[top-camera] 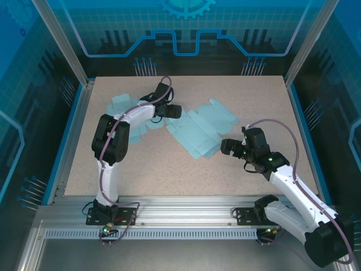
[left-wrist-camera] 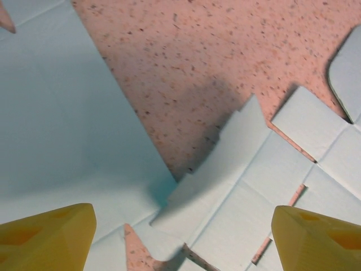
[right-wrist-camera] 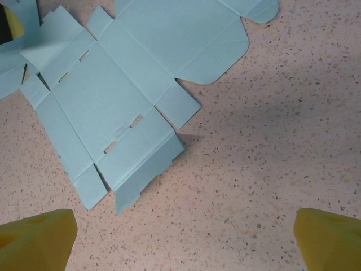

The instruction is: Fold the paper box

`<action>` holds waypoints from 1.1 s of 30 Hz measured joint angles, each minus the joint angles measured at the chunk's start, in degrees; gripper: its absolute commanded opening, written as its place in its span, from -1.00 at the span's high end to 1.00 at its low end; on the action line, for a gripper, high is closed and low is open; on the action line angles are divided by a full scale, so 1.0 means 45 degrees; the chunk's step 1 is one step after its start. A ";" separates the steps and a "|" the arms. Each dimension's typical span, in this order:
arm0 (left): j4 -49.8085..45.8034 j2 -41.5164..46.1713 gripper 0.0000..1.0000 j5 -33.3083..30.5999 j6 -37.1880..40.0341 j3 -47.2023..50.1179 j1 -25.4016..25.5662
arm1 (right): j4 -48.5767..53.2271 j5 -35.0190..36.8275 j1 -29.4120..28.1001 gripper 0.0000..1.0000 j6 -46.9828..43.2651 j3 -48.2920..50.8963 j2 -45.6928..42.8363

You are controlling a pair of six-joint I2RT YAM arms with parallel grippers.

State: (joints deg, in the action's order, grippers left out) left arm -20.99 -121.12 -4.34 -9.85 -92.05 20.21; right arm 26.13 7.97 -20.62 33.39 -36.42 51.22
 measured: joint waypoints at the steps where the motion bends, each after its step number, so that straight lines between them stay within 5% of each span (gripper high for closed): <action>1: 0.0000 0.0000 -0.63 0.0121 -0.0083 0.0039 -0.0092 | 0.0005 0.0058 0.0000 -1.00 0.0000 0.0000 -0.0015; 12: 0.0087 -0.1268 -0.23 0.1530 -0.0476 -0.0248 -0.0194 | 0.0000 0.0160 0.0000 -1.00 0.0000 0.0000 -0.0165; 20: 0.0461 -0.1316 0.68 0.2424 -0.0437 -0.0379 -0.0204 | -0.0024 0.0291 0.0000 -1.00 -0.0015 0.0000 -0.0160; 24: 0.0928 -0.1287 0.98 0.2943 -0.0175 -0.0369 -0.0194 | -0.0087 0.0398 0.0000 -1.00 -0.0253 -0.0044 0.0073; 33: 0.1593 0.0981 1.00 0.3551 0.1651 0.0340 -0.0063 | -0.0437 0.0121 0.0000 -1.00 -0.2361 -0.1666 0.1282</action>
State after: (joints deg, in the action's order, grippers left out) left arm -13.82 -116.71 11.64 -2.42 -90.52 19.92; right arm 24.16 8.51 -20.62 22.76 -43.92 56.99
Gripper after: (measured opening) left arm 0.058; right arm 0.997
